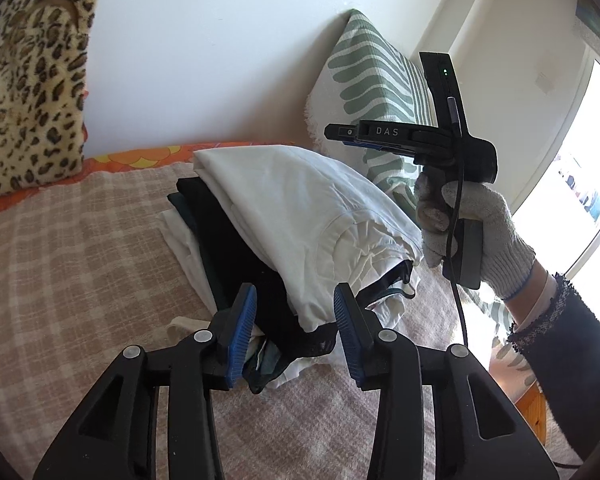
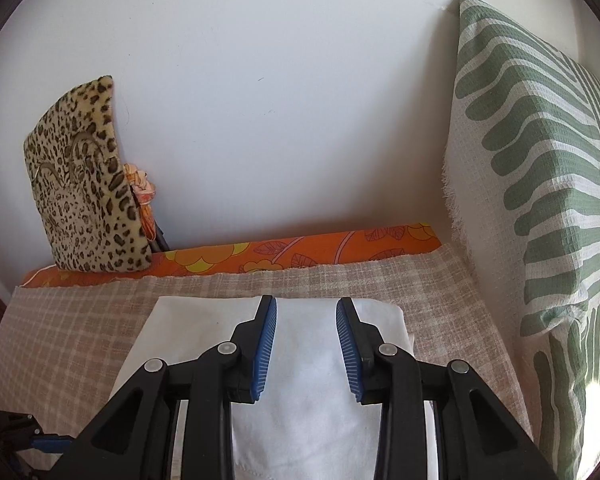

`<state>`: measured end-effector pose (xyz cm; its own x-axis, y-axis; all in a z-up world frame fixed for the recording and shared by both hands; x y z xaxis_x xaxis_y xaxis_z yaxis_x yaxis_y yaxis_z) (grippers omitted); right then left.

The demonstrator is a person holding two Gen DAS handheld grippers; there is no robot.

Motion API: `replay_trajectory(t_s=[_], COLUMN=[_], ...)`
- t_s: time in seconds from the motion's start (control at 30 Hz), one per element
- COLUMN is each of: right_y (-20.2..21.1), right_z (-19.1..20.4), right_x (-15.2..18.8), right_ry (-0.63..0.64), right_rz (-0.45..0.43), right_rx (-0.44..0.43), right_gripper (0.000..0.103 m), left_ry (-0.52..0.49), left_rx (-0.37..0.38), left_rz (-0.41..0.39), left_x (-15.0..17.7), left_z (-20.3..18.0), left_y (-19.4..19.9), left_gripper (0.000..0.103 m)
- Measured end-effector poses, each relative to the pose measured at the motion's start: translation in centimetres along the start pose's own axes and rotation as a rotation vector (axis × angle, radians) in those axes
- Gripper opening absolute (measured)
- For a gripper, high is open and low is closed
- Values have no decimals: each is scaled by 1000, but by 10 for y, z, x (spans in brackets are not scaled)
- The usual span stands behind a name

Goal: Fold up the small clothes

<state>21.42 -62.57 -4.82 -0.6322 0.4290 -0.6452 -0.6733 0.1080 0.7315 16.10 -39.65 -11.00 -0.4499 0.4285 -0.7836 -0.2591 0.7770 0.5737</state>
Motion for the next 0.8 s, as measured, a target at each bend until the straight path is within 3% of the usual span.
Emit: replay_trajectory(t_s=[0.1,0.27,0.47,0.67,0.77,0.8], right_y=[-12,-31,-46,-21,-1,6], right_z=[14,20,12,15,24,26], right_x=[16,43,65,57,56,57], right_ry=[24,20,-2,-45,-49,-55], right_rz=[40,102,140,109,79,70], right_rx=[-13,-11,21,23,14,12], right_gripper=[32,32,32,33,39,47], left_ry=[-33,-95,-120,-116,-124,-128], left_rx=[-65,-203,-270,-299,-307,-305], left_rz=[-3,1,-1,-17,-41,-49], left_x=[0,1,2,2,4,4], left_z=[0,-1,-1,-3,-8,-9], left_y=[12,36,55,74,88,93], left_gripper=[47,73,77,77,80,80])
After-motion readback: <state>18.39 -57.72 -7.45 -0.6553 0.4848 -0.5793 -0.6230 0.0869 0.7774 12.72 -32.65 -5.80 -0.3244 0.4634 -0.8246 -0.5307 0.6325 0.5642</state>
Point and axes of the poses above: each gripper's, at about its wrist camera, not at the fingertips, and y roughly against the way its jaws point, z to its left, x to its underside, the point moved 5 cm from there along -y, roughly the way its jaws point, and after that the axes turned 11 degrees about -y, right-handed, at the moved point
